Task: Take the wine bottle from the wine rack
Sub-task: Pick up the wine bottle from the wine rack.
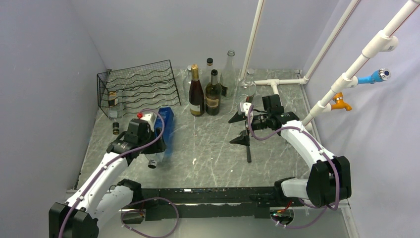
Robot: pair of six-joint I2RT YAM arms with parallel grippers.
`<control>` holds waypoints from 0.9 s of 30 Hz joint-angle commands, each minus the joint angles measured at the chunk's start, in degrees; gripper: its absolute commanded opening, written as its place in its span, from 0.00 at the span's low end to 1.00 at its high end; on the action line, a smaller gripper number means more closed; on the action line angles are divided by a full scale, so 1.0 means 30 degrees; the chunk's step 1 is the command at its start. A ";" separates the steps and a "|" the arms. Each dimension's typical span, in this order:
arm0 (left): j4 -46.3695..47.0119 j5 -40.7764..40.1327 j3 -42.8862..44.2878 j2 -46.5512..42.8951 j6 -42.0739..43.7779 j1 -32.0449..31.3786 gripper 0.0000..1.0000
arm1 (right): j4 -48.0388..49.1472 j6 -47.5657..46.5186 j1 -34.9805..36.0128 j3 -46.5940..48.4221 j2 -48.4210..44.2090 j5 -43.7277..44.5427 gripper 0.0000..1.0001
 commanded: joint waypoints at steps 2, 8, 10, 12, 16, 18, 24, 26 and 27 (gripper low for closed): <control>0.2302 0.1551 0.2260 -0.0701 -0.0261 -0.0364 0.00 | -0.0013 -0.0623 -0.0060 0.0563 -0.0546 -0.1056 1.00; 0.1720 0.2762 0.2729 -0.0631 -0.0563 -0.0623 0.00 | -0.0071 -0.0776 -0.0031 0.0526 -0.0515 -0.1115 1.00; 0.1574 0.3201 0.2832 -0.0563 -0.0677 -0.0691 0.00 | -0.0071 -0.0805 -0.0031 0.0526 -0.0490 -0.1114 1.00; 0.1494 0.3660 0.2949 -0.0500 -0.0797 -0.0783 0.00 | -0.0071 -0.0835 -0.0030 0.0500 -0.0465 -0.1129 1.00; 0.1096 0.4510 0.3427 -0.0249 -0.0884 -0.1039 0.00 | -0.0122 -0.0963 -0.0039 0.0468 -0.0481 -0.1155 1.00; 0.0751 0.4934 0.3719 -0.0057 -0.0881 -0.1184 0.00 | -0.0130 -0.1008 -0.0045 0.0467 -0.0479 -0.1208 1.00; 0.0225 0.5970 0.4112 0.0149 -0.0924 -0.1669 0.00 | -0.0187 -0.1207 -0.0015 0.0394 -0.0481 -0.1270 1.00; 0.0154 0.6299 0.4197 0.0207 -0.0989 -0.1828 0.00 | -0.0188 -0.1303 0.0028 0.0365 -0.0481 -0.1286 1.00; 0.0128 0.6485 0.4247 0.0266 -0.1037 -0.1901 0.00 | -0.0188 -0.1326 0.0044 0.0359 -0.0489 -0.1288 1.00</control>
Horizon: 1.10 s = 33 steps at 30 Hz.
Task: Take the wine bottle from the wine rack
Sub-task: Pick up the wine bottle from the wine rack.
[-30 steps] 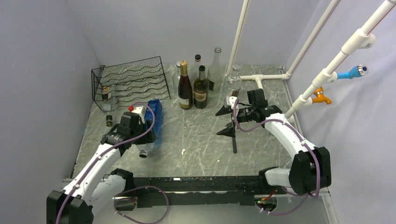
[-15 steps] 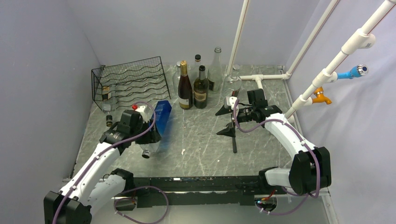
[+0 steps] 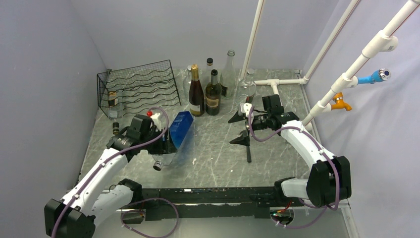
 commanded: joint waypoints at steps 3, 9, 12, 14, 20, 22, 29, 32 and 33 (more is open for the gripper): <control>0.2437 0.2243 0.2013 -0.0111 -0.0171 -0.0644 0.00 | -0.0093 -0.0858 0.0095 0.0321 -0.0470 -0.1075 1.00; 0.2462 0.2812 0.2482 0.0560 -0.0492 -0.1603 0.00 | -0.0181 -0.1229 0.0153 0.0190 -0.0545 -0.1218 1.00; 0.2524 0.3179 0.2659 0.0959 -0.0769 -0.2121 0.00 | -0.0237 -0.1483 0.0221 0.0103 -0.0561 -0.1377 1.00; 0.2579 0.3397 0.2807 0.1230 -0.0923 -0.2545 0.00 | -0.0240 -0.1681 0.0274 0.0019 -0.0617 -0.1475 1.00; 0.3408 0.3863 0.2977 0.1950 -0.1856 -0.3705 0.00 | -0.0334 -0.3040 0.0581 -0.0588 -0.0873 -0.2208 1.00; 0.3727 0.4015 0.3005 0.2221 -0.2242 -0.4042 0.00 | 0.0140 -0.3220 0.0768 -0.1032 -0.1061 -0.2483 1.00; 0.5261 0.4810 0.2858 0.3247 -0.3827 -0.5034 0.00 | 0.2118 -0.2874 0.2655 -0.2004 -0.1528 -0.1098 1.00; 0.5797 0.5095 0.2942 0.3673 -0.4224 -0.5366 0.00 | 0.2944 -0.2458 0.3572 -0.2257 -0.1611 -0.0180 1.00; 0.6010 0.5252 0.2946 0.3844 -0.4382 -0.5433 0.00 | 0.3139 -0.2378 0.3930 -0.2298 -0.1664 0.0134 1.00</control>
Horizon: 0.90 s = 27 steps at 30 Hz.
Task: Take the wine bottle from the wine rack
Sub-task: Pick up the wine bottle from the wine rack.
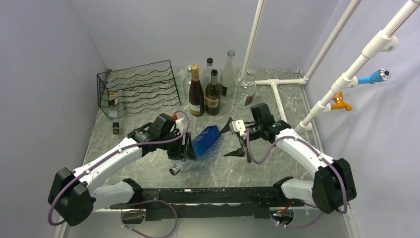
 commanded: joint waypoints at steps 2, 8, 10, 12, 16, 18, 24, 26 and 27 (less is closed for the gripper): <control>0.4542 0.2287 0.1762 0.0242 -0.1018 -0.0493 0.00 | 0.2047 -0.0082 0.1579 -0.0210 -0.0671 0.1336 1.00; 0.5009 0.2959 0.2217 0.1290 -0.1307 -0.0872 0.00 | 0.2242 -0.0329 0.2748 -0.0144 -0.0664 0.2864 1.00; 0.5039 0.3045 0.2447 0.1581 -0.1313 -0.0967 0.00 | 0.2049 -0.0616 0.3055 -0.0090 -0.0648 0.3195 1.00; 0.5044 0.3146 0.2627 0.1889 -0.1297 -0.1061 0.00 | 0.1889 -0.0849 0.3291 -0.0043 -0.0586 0.3396 1.00; 0.5133 0.3295 0.2903 0.2297 -0.1303 -0.1257 0.00 | 0.1782 -0.1117 0.3794 0.0040 -0.0454 0.3949 1.00; 0.5101 0.3303 0.2992 0.2447 -0.1279 -0.1346 0.00 | 0.1848 -0.1139 0.3983 0.0032 -0.0396 0.4269 1.00; 0.5294 0.3434 0.3156 0.2756 -0.1331 -0.1525 0.00 | 0.1956 -0.1236 0.4553 0.0005 -0.0174 0.4963 1.00; 0.5343 0.3449 0.3194 0.2835 -0.1372 -0.1561 0.00 | 0.1956 -0.1325 0.4732 -0.0025 -0.0093 0.5140 1.00; 0.5369 0.3475 0.3236 0.2851 -0.1369 -0.1569 0.00 | 0.1956 -0.1358 0.4853 -0.0027 -0.0032 0.5243 1.00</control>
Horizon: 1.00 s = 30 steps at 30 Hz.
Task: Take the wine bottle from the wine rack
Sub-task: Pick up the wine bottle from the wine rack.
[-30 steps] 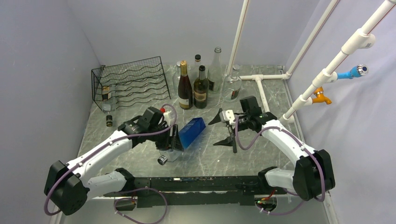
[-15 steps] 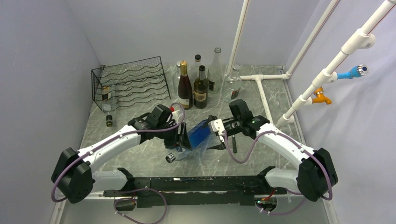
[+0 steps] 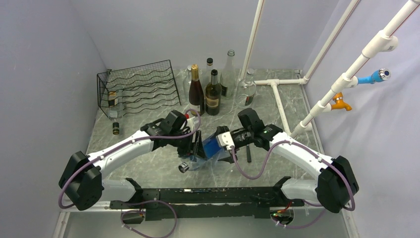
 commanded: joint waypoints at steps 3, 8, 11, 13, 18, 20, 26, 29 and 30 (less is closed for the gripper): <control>0.3507 0.1809 0.1810 -0.0377 0.0026 -0.0171 0.00 | 0.0499 -0.0792 0.0683 0.0060 0.0263 0.0623 1.00; 0.4031 0.2208 0.1695 -0.0202 -0.0241 -0.0171 0.00 | 0.0651 -0.1115 0.1176 -0.0053 0.0452 0.1341 1.00; 0.4354 0.2501 0.1665 -0.0119 -0.0388 -0.0171 0.00 | 0.0938 -0.1229 0.1474 -0.0206 0.0482 0.1842 1.00; 0.4527 0.2668 0.1643 -0.0061 -0.0492 -0.0171 0.00 | 0.1186 -0.1310 0.1701 -0.0325 0.0512 0.2214 1.00; 0.4822 0.2926 0.1606 0.0029 -0.0663 -0.0167 0.00 | 0.1860 -0.1372 0.2271 -0.0645 0.0648 0.3178 1.00; 0.4836 0.2958 0.1578 0.0036 -0.0663 -0.0171 0.00 | 0.2181 -0.1468 0.2425 -0.0818 0.0678 0.3512 1.00; 0.5101 0.3086 0.1454 0.0123 -0.0780 -0.0171 0.00 | 0.3025 -0.1353 0.2762 -0.1090 0.0821 0.4324 0.95; 0.5166 0.3120 0.1414 0.0125 -0.0780 -0.0160 0.00 | 0.3398 -0.1213 0.2869 -0.1148 0.0897 0.4606 0.91; 0.5188 0.3141 0.1402 0.0125 -0.0780 -0.0159 0.00 | 0.3513 -0.1188 0.2908 -0.1177 0.0945 0.4710 0.89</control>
